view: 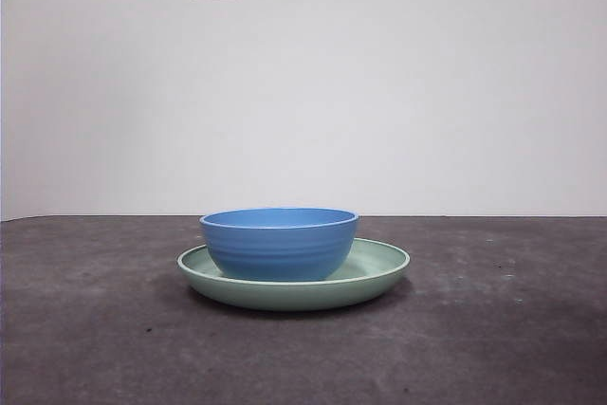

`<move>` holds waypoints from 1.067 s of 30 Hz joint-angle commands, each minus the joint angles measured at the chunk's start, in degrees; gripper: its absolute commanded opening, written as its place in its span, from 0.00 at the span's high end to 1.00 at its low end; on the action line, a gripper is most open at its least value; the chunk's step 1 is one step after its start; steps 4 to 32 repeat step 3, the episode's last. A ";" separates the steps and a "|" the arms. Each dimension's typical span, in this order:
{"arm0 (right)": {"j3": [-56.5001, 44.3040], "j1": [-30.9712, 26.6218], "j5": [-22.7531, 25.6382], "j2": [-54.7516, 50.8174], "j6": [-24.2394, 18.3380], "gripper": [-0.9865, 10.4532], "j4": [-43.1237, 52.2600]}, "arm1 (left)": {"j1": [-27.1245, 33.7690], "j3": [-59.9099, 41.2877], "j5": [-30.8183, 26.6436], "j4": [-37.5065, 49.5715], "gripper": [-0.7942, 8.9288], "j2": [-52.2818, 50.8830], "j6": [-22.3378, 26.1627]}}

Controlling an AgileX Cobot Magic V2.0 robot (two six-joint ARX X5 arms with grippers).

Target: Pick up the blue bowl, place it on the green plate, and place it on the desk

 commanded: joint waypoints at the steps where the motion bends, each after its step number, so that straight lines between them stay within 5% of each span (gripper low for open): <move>1: -0.28 -0.02 0.02 -0.17 0.66 0.91 0.28 | 0.11 -1.16 -0.13 -0.50 0.91 -0.04 -0.02; 32: -0.28 -0.02 0.02 -0.17 0.66 0.91 0.28 | 0.11 -1.16 -0.13 -0.50 0.91 -0.04 -0.02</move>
